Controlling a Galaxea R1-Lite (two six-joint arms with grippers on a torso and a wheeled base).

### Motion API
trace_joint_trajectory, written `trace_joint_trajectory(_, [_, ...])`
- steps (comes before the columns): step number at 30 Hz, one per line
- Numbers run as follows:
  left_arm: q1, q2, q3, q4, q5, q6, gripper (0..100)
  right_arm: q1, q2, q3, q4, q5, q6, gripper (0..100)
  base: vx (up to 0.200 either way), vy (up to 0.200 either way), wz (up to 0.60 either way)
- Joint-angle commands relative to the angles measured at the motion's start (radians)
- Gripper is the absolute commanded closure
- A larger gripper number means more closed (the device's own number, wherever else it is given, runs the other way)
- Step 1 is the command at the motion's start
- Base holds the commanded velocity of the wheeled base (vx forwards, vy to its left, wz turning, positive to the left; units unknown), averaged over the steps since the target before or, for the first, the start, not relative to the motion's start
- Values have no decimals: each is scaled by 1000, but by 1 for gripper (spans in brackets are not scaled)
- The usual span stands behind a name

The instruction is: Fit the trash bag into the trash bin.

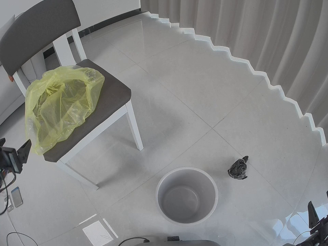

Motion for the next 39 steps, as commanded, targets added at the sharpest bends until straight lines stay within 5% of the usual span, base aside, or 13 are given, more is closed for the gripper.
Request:
trace_joint_trajectory(1, [-16,383,-134,-78,164,46,0,0,-9,18,-1,-1,0,0,0,0,0])
trace_joint_trajectory(6, [-11,503,-166,-90,236,36,0,0,-9,18,-1,-1,1,0,0,0,0])
trace_joint_trajectory(24, [76,627,-225,-153,233,27,0,0,-9,18,-1,-1,3,0,0,0,0])
trace_joint_trajectory(25, [82,628,-218,-153,227,27,100,0,-9,18,-1,-1,1,0,0,0,0])
trace_joint_trajectory(34, [74,627,-212,-152,224,-45,100,0,-9,4,-36,28,9,0,0,0,0])
trace_joint_trajectory(39, [13,532,-229,-190,119,-89,100,-15,154,-280,-124,119,89,0,0,0,0])
